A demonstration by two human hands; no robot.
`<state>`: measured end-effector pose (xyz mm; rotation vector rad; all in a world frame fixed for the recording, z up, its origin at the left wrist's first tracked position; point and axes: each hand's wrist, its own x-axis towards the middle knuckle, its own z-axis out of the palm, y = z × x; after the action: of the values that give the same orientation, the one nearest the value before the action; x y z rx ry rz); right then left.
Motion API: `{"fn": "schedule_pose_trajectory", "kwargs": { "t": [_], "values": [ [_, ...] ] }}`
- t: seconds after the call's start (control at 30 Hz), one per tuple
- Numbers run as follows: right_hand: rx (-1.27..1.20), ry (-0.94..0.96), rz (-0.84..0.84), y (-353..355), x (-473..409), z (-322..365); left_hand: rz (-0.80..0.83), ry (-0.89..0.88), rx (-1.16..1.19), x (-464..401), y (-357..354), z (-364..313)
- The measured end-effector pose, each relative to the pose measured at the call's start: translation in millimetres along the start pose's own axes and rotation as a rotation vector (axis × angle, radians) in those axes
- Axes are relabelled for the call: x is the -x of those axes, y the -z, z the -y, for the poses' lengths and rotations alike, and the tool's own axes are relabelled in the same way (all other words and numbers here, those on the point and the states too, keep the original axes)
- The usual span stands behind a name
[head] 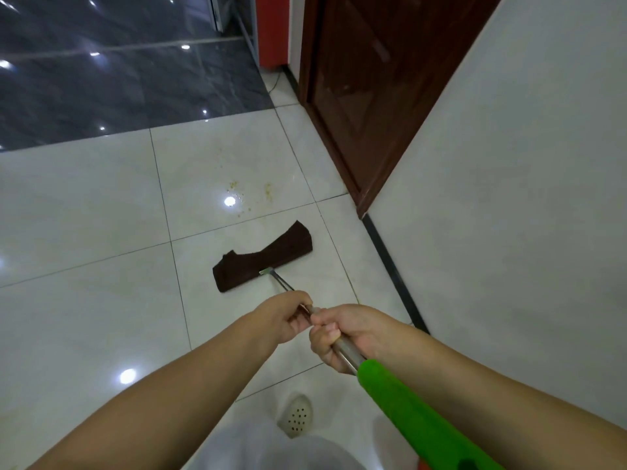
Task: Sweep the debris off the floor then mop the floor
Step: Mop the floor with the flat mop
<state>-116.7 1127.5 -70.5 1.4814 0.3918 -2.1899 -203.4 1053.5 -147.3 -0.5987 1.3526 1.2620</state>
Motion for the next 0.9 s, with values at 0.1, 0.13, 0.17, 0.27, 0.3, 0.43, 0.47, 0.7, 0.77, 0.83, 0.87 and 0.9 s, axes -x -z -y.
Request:
{"fn": "schedule_pose_trajectory", "kwargs": {
  "t": [0.1,0.13,0.17,0.27,0.3,0.43,0.47,0.7,0.77,0.83,0.87,0.9],
  "values": [
    [0.031,0.012,-0.017,-9,1,3,0.048,0.019,0.067,0,8,-7],
    [0.041,0.012,-0.037,-13,-2,6,0.065,0.027,0.091,-1,11,-12],
    [0.048,0.008,-0.055,-16,-5,11,0.077,0.032,0.114,-3,13,-17],
    [0.088,-0.017,-0.088,-30,-11,31,0.108,0.043,0.167,-13,17,-38],
    [0.102,-0.028,-0.084,-36,-12,39,0.115,0.040,0.175,-19,18,-46],
    [0.136,-0.035,-0.076,-61,-21,65,0.129,0.041,0.185,-34,25,-81],
    [0.144,-0.038,-0.085,-68,-26,71,0.131,0.042,0.183,-38,28,-91],
    [0.201,0.008,-0.126,-145,-74,106,0.072,0.003,0.179,-82,77,-166],
    [0.197,0.035,-0.119,-170,-88,116,0.060,-0.015,0.157,-91,92,-190],
    [0.188,0.053,-0.123,-192,-103,127,0.048,-0.039,0.128,-99,106,-214],
    [0.188,0.060,-0.127,-202,-111,132,0.044,-0.047,0.120,-102,112,-225],
    [0.188,0.066,-0.130,-211,-119,138,0.034,-0.052,0.101,-104,118,-236]
  ]
}}
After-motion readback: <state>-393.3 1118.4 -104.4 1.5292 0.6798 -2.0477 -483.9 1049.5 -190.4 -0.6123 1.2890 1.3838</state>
